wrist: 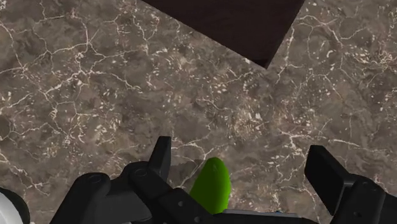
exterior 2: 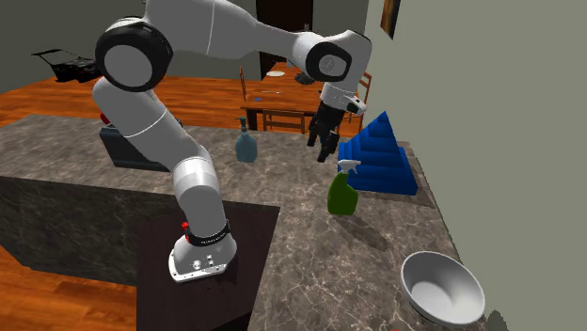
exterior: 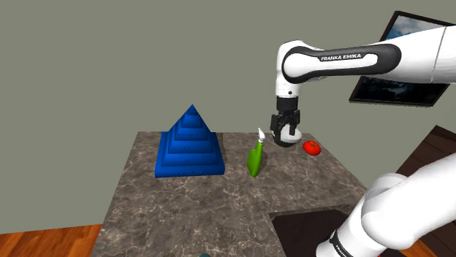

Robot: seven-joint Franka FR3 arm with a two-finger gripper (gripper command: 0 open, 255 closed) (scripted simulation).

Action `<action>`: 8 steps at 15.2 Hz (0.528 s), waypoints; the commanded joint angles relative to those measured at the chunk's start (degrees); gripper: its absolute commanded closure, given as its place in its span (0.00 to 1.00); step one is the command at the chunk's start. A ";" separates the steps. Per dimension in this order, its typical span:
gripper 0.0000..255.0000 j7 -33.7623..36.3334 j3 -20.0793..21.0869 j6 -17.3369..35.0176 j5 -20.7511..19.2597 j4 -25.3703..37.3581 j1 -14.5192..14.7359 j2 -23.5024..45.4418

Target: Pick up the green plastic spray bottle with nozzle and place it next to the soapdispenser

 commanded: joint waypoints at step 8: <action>0.00 7.44 -2.45 2.19 6.30 15.27 -2.20 24.46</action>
